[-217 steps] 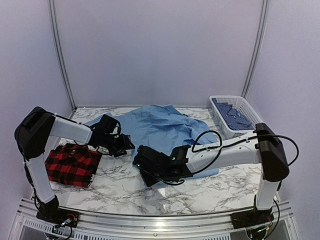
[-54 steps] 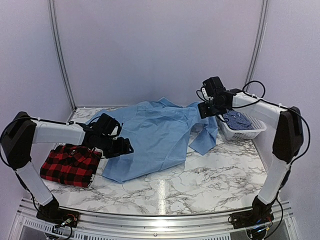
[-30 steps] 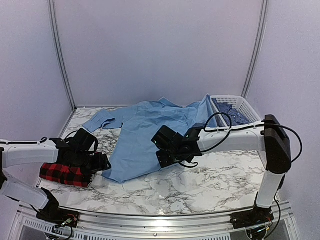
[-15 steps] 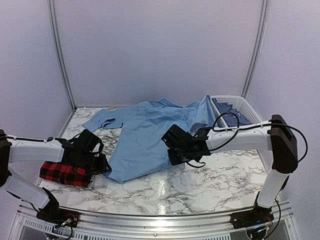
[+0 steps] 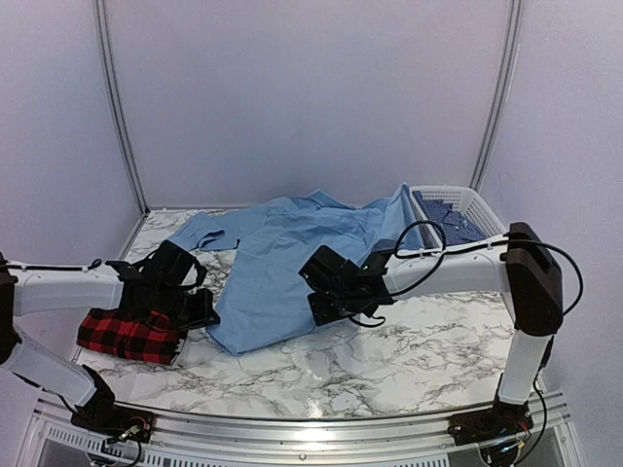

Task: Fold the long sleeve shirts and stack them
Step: Flatten out the crumpled shirt at the center of the board.

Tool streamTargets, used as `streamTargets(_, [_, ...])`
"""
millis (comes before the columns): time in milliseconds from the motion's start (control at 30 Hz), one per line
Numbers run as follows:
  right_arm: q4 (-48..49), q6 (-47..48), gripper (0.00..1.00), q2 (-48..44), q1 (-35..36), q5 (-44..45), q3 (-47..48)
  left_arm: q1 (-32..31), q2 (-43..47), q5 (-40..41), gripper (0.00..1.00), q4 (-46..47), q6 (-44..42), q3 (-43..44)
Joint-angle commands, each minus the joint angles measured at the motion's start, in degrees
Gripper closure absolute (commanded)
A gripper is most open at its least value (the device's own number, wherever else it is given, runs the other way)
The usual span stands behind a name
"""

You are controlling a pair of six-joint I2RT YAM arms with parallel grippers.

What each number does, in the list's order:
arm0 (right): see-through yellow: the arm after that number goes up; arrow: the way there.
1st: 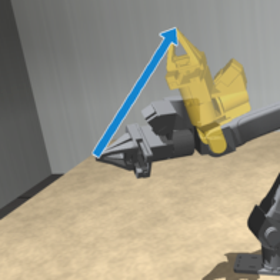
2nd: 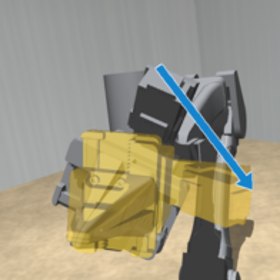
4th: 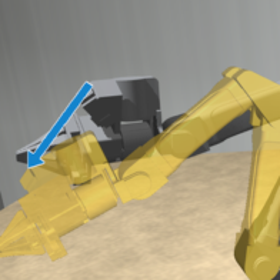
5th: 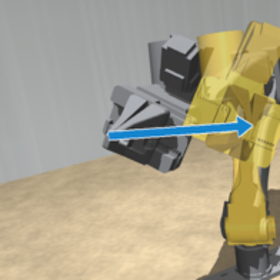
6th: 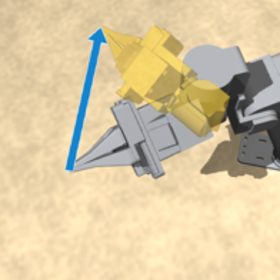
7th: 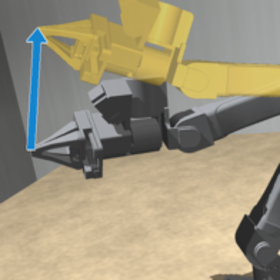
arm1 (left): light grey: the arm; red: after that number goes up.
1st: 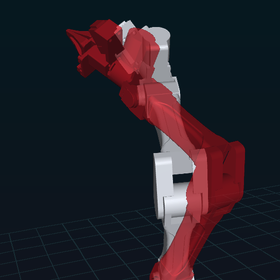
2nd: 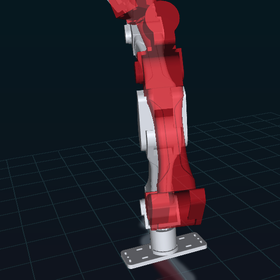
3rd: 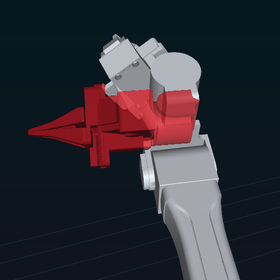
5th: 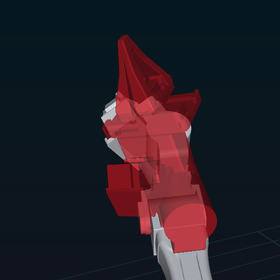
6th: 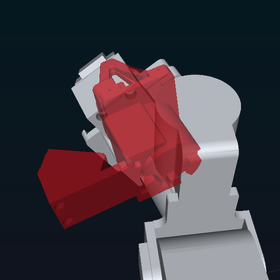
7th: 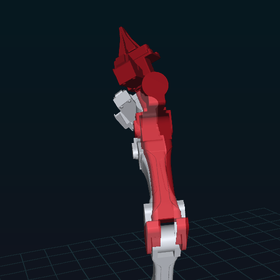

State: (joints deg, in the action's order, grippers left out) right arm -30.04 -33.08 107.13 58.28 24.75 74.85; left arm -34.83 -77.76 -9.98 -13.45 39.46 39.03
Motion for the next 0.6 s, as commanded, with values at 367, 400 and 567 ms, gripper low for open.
streamTargets(367, [-4.47, 2.27, 1.00, -8.04, -3.24, 2.73, -0.17, -0.42, 7.15, 13.95, 1.00, -15.52, -14.75, 13.36])
streamTargets(400, [-5.09, 2.76, 1.00, -9.17, -3.40, 2.97, 0.01, -0.46, 7.25, 15.21, 1.00, -17.13, -15.88, 14.97])
streamTargets(567, [-7.49, 6.16, 1.00, -15.37, -5.34, 0.93, 0.07, -0.42, 7.50, 18.99, 1.00, -22.35, -19.95, 20.90])
